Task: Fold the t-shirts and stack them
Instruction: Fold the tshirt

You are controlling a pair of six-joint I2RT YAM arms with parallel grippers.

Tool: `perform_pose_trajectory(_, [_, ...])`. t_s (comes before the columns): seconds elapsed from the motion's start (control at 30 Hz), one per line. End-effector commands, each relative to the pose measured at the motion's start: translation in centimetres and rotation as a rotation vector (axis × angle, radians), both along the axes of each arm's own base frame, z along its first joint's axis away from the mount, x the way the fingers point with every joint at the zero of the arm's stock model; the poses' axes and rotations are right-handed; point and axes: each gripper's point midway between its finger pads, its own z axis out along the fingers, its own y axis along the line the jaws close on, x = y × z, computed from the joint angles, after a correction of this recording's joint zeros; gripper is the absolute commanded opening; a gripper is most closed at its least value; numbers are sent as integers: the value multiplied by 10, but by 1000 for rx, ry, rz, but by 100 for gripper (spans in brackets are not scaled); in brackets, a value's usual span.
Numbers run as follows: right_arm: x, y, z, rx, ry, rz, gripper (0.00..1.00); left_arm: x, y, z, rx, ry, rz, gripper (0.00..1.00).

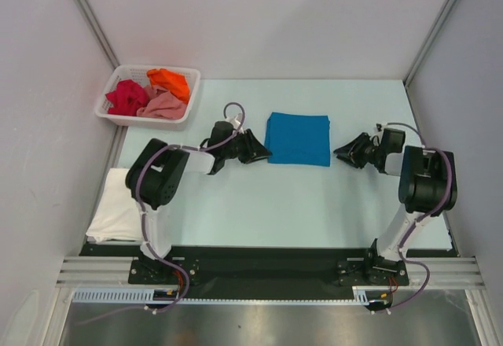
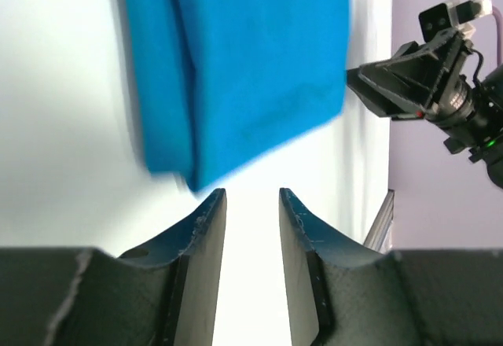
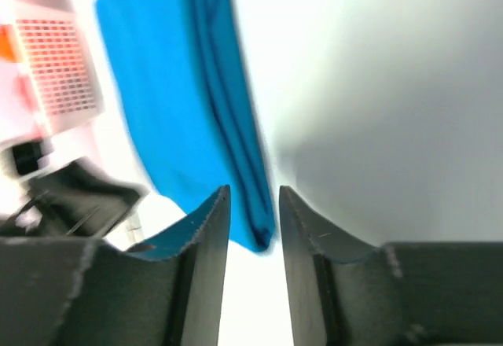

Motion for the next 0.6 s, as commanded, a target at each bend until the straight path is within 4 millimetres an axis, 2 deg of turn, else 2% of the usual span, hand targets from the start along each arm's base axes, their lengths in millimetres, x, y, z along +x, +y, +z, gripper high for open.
perform_pose_trajectory(0.0, [-15, -18, 11, -180, 15, -7, 38, -15, 20, 42, 26, -126, 10, 39])
perform_pose_trajectory(0.03, [-20, -19, 13, -219, 22, -2, 40, -19, 24, 46, 25, -132, 20, 40])
perform_pose_trajectory(0.07, [-20, -19, 28, -252, -13, -3, 41, -19, 30, 66, 10, -171, 57, 40])
perform_pose_trajectory(0.1, [-18, -19, 37, -283, -38, -2, 42, -22, 34, 70, 11, -175, 76, 41])
perform_pose_trajectory(0.13, [-28, -12, 34, -325, 2, 16, 45, -30, 42, 63, 31, -153, 100, 43])
perform_pose_trajectory(0.17, [-29, -9, 47, -378, -45, 38, 45, -33, 47, 80, 13, -180, 124, 45])
perform_pose_trajectory(0.2, [-31, -4, 52, -414, -60, 57, 47, -34, 52, 81, 22, -183, 157, 46])
perform_pose_trajectory(0.27, [-37, 23, 63, -540, -127, 164, 47, -45, 63, 78, 37, -153, 197, 49])
perform_pose_trajectory(0.3, [-39, 34, 76, -594, -183, 192, 48, -44, 72, 92, 38, -183, 250, 50])
perform_pose_trajectory(0.33, [-39, 34, 80, -679, -206, 184, 49, -51, 81, 82, 68, -144, 275, 51])
perform_pose_trajectory(0.37, [-47, 63, 85, -722, -264, 258, 50, -53, 87, 83, 73, -117, 318, 51])
perform_pose_trajectory(0.4, [-49, 72, 90, -778, -316, 289, 51, -56, 96, 95, 71, -126, 359, 52])
perform_pose_trajectory(0.43, [-45, 73, 100, -842, -365, 261, 54, -60, 109, 85, 121, -87, 419, 52])
perform_pose_trajectory(0.47, [-47, 83, 102, -880, -399, 280, 55, -63, 116, 88, 121, -70, 458, 52])
perform_pose_trajectory(0.5, [-54, 104, 104, -936, -462, 354, 56, -65, 122, 90, 129, -58, 490, 54])
perform_pose_trajectory(0.57, [-50, 116, 100, -1093, -538, 389, 60, -75, 148, 94, 156, -17, 617, 63])
